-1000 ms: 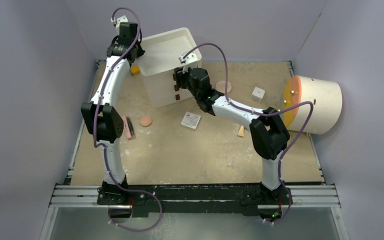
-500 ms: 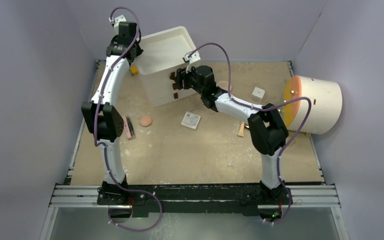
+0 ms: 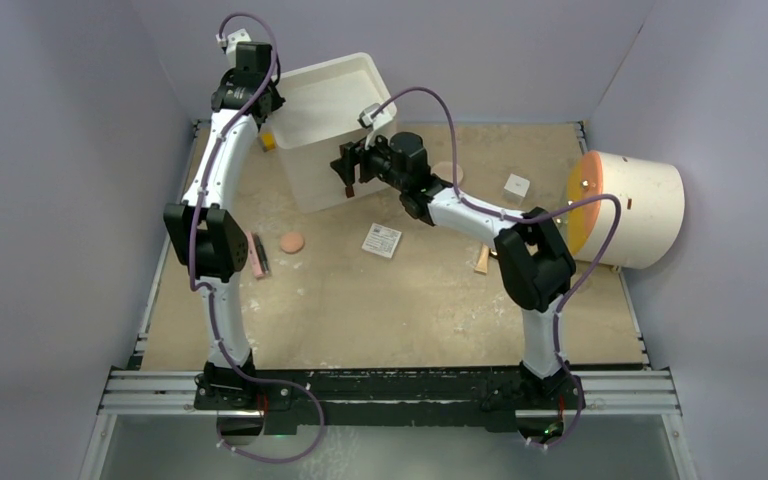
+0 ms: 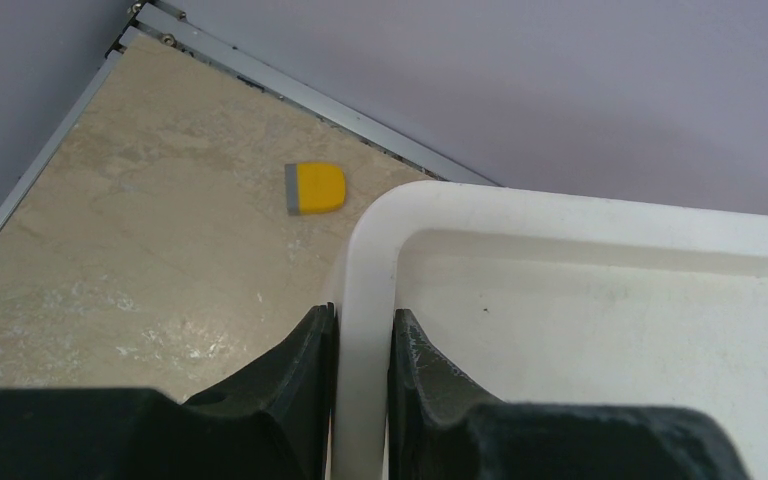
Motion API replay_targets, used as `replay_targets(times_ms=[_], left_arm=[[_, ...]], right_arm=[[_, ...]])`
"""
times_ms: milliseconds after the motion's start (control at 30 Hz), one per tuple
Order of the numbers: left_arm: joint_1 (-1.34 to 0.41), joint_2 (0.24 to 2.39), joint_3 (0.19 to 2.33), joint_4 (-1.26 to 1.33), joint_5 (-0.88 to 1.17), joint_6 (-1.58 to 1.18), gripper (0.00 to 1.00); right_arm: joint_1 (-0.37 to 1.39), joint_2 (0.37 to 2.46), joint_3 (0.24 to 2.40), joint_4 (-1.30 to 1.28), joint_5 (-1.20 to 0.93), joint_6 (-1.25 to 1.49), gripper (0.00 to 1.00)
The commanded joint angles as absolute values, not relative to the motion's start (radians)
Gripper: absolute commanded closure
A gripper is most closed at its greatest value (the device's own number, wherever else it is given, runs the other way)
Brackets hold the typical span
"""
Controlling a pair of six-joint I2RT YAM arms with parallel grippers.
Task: Organize the makeup
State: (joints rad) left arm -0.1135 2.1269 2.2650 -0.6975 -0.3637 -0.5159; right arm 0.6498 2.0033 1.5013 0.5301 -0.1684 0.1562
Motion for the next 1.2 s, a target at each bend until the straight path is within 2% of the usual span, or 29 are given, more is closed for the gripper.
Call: replay_targets(times_ms=[0,633,1167], left_arm=[[-0.094,2.159,2.285,-0.713,-0.339,-0.594,1.0],[-0.094,2.152,2.271,-0.713,-0.335,-0.582,1.0],[-0.094,2.134,2.23,-0.704,-0.334,-0.572,1.0]], right_arm=[[0.656,1.99,1.53,0.573,-0.165,0.162,0.31],[0.657,2.076,1.592,0.636,-0.019,0.104,0.51],[0.658,2.06,1.615,0.669,0.037,0.072,0.63]])
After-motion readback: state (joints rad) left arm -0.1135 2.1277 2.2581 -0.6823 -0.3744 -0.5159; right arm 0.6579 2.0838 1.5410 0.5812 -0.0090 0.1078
